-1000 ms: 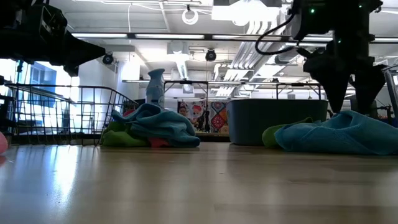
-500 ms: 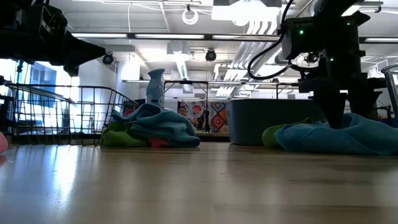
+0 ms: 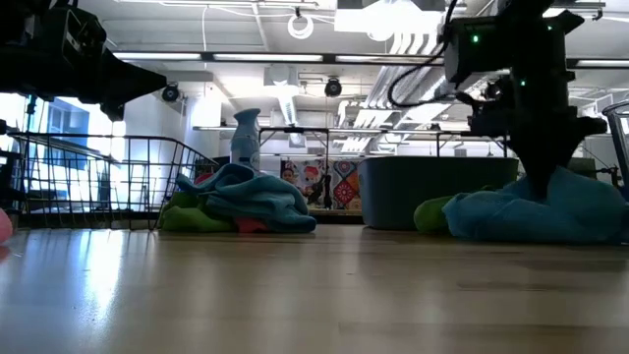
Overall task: Sort microfiber towel by color & place in baskets
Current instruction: Put the top right blue towel into the blue bin
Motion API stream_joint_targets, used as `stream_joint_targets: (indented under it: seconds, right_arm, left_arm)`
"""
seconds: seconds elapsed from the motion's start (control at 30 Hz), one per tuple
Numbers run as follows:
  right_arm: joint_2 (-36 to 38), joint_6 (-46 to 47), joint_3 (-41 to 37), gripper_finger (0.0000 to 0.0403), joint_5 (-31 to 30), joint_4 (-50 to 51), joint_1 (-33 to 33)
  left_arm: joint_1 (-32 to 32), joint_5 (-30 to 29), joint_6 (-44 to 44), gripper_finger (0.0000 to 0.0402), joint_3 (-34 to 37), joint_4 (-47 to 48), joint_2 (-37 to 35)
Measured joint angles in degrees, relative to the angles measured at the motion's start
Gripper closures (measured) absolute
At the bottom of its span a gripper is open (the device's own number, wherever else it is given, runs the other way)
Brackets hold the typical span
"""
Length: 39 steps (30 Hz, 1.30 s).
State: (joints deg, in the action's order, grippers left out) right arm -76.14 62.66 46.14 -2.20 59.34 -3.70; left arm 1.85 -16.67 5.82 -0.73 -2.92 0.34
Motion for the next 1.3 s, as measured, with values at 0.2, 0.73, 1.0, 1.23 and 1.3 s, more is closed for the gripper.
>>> stream_joint_targets:
  seconds: [0.2, 0.73, 1.0, 1.23, 1.3]
  right_arm:
    - [3.0, -5.2, 6.3, 0.0394, 2.0, 5.3, 0.0]
    - [6.4, -32.6, 38.2, 0.0397, 7.7, 10.6, 0.0]
    - [6.3, -38.8, 42.3, 0.0396, 10.0, 6.1, 0.0]
    - [6.1, -43.2, 42.1, 0.0396, 4.8, 4.3, -1.2]
    - [6.0, -43.5, 42.1, 0.0396, 0.1, 2.8, -3.2]
  left_arm:
    - [0.0, 0.0, 0.0, 0.0401, 0.0, 0.0, 0.0]
    - [0.0, 0.0, 0.0, 0.0401, 0.0, 0.0, 0.0]
    - [0.0, 0.0, 0.0, 0.0401, 0.0, 0.0, 0.0]
    - [0.0, 0.0, 0.0, 0.0401, 0.0, 0.0, 0.0]
    - [0.0, 0.0, 0.0, 0.0401, 0.0, 0.0, 0.0]
